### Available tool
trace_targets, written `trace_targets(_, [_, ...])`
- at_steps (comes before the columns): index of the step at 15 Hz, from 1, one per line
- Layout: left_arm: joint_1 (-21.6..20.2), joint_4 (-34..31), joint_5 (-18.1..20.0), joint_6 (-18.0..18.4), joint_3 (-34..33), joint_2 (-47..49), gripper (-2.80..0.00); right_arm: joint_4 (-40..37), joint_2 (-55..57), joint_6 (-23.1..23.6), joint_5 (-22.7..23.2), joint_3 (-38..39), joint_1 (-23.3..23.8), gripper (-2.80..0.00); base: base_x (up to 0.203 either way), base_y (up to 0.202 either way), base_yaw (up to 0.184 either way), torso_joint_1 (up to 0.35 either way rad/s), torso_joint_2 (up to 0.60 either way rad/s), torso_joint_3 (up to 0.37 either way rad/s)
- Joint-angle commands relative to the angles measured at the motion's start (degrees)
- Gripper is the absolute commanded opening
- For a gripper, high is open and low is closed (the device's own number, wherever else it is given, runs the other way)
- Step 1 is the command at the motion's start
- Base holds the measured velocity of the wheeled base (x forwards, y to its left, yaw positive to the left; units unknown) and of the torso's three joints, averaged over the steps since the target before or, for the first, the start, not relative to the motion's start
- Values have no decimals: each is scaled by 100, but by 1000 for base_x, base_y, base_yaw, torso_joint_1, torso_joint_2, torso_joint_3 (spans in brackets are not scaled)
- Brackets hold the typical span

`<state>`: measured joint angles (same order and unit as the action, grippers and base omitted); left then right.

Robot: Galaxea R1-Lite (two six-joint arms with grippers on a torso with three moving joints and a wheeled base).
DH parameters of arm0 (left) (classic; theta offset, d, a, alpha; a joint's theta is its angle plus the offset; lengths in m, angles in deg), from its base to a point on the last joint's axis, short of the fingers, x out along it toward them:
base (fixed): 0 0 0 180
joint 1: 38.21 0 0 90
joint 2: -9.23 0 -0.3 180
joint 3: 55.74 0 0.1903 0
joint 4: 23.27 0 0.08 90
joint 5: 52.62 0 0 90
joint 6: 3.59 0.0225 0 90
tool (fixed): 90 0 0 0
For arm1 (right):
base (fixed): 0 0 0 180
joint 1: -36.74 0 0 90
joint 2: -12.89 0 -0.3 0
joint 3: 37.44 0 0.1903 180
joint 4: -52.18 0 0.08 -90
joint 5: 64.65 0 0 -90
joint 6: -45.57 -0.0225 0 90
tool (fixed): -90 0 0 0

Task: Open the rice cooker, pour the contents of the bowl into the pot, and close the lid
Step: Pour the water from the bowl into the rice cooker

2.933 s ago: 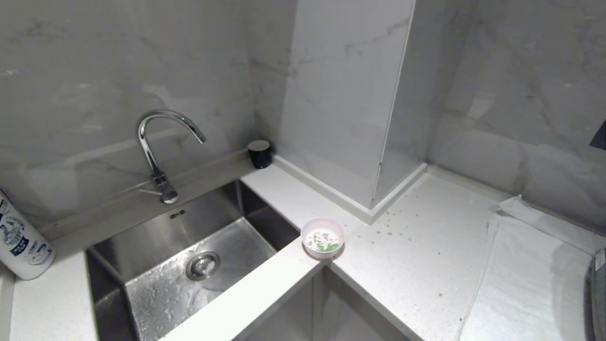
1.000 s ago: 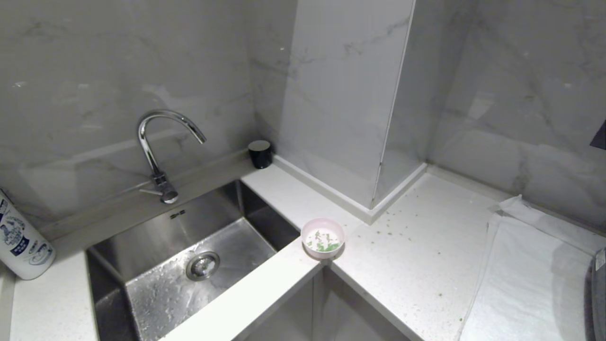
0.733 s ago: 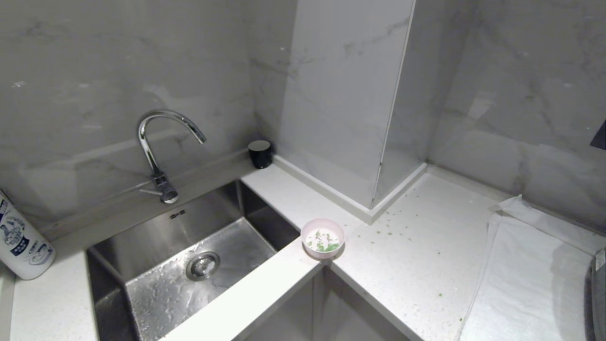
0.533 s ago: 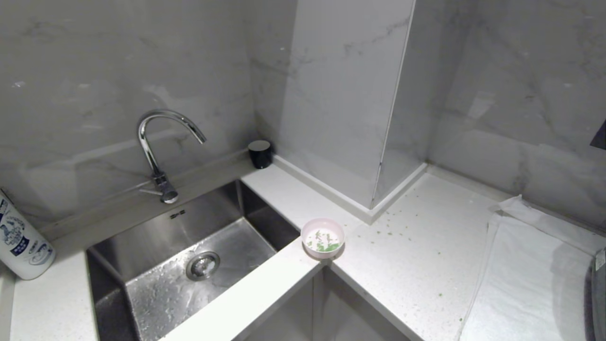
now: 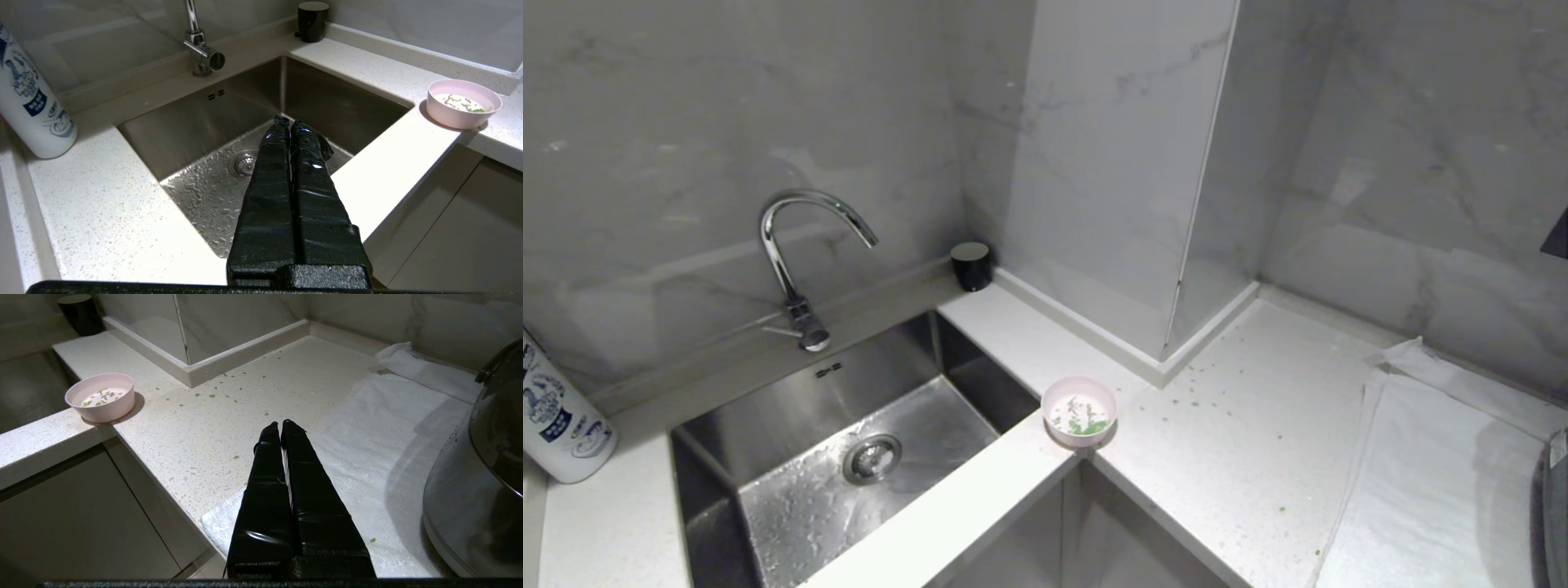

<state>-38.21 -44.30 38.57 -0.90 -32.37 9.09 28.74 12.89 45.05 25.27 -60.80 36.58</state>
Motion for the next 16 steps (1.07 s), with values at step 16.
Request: trace_targets(16, [0,19,5,-6,-79,5,-280,-1,9,-9,-8,9,-2,-280,2,8,-156,3,3,1])
